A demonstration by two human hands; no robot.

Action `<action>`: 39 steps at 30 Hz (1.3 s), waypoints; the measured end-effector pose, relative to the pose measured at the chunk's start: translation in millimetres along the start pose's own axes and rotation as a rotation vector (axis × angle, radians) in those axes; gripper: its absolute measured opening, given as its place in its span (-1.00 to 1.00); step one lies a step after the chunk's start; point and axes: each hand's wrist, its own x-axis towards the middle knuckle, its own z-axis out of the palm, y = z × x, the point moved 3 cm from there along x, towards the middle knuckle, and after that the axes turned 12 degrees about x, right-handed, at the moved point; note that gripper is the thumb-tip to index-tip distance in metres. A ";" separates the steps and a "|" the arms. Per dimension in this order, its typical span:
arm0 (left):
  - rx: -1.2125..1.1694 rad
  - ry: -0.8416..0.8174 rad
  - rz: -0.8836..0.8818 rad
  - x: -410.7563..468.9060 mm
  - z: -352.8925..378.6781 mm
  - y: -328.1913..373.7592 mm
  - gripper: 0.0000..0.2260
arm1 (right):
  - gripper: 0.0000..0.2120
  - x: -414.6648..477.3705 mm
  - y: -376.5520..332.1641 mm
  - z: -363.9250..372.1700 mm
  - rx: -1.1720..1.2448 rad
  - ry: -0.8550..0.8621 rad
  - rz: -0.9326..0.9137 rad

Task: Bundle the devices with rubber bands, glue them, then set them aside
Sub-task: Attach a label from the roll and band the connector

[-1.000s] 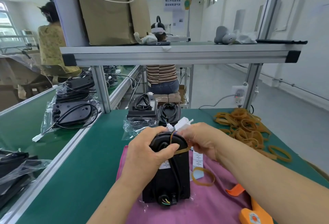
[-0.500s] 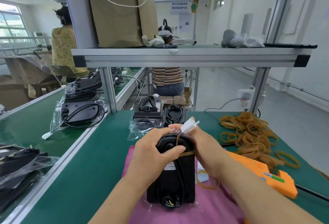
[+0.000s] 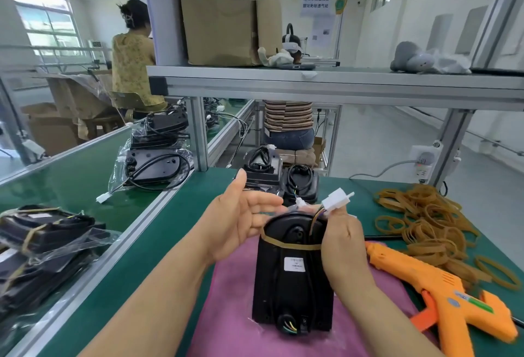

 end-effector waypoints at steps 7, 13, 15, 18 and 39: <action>-0.445 0.116 -0.201 7.6 -21.4 -36.1 -0.39 | -0.40 1.6 5.3 -5.2 0.109 0.004 0.008; -0.057 0.285 -0.182 -12.6 -20.6 -70.1 -0.67 | -0.39 16.1 10.3 -21.3 0.211 0.022 0.155; 0.168 0.343 -0.084 -17.3 -9.5 -64.1 -0.77 | -0.40 26.4 15.7 -26.4 0.284 0.057 0.261; 0.500 0.373 0.117 -23.1 7.3 -54.0 -0.75 | -0.39 37.1 27.8 -29.9 0.398 0.072 0.432; 0.687 0.304 0.282 -46.5 19.5 -16.7 -0.68 | -0.76 33.3 21.5 -39.3 0.226 -0.159 0.781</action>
